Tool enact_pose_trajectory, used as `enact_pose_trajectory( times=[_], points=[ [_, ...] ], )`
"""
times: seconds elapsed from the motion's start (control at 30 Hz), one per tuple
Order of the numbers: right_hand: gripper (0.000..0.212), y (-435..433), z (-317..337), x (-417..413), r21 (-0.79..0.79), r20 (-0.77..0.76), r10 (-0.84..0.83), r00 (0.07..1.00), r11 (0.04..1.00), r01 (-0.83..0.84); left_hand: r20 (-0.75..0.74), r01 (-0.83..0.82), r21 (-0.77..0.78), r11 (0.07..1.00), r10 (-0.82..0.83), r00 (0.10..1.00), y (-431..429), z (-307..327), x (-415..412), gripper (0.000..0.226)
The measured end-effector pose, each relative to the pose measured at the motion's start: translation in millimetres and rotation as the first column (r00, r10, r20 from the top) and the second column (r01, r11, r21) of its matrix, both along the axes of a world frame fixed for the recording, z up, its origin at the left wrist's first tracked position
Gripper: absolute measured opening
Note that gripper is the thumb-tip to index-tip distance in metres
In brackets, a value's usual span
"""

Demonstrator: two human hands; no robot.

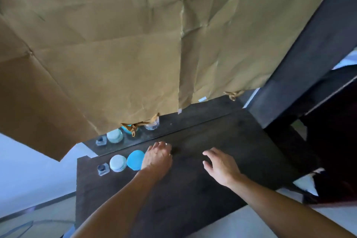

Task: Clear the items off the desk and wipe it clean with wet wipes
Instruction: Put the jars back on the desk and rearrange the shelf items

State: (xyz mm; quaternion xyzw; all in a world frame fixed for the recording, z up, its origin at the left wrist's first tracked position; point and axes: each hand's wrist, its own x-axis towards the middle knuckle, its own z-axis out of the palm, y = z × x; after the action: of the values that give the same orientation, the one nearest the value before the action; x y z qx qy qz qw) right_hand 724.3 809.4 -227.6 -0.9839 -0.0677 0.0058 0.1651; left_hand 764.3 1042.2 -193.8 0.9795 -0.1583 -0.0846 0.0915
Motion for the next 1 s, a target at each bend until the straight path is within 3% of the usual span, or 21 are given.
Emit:
enact_pose_trajectory(
  times=[0.1, 0.5, 0.83, 1.0],
  points=[
    [0.024, -51.2, 13.2, -30.9, -0.003, 0.029, -0.073, 0.997, 0.997, 0.073, 0.037, 0.051, 0.037, 0.998, -0.053, 0.998, -51.6, 14.5, -22.8, 0.024],
    [0.03, -245.0, 67.0, -138.9, 0.031, 0.091, -0.323, 0.942, 0.946, 0.322, 0.139, 0.332, -0.106, 0.937, -0.317, 0.938, -265.6, 48.9, -113.1, 0.025],
    [0.031, -363.4, 104.0, -95.4, 0.071, 0.154, -0.424, 0.892, 0.906, 0.418, 0.305, 0.48, -0.191, 0.856, -0.413, 0.858, -396.2, 89.7, -45.7, 0.024],
    [0.031, -413.2, 133.1, -45.2, 0.045, 0.222, -0.413, 0.883, 0.909, 0.414, 0.479, 0.514, -0.22, 0.829, -0.367, 0.798, -455.8, 122.3, 17.5, 0.024]
  ],
)
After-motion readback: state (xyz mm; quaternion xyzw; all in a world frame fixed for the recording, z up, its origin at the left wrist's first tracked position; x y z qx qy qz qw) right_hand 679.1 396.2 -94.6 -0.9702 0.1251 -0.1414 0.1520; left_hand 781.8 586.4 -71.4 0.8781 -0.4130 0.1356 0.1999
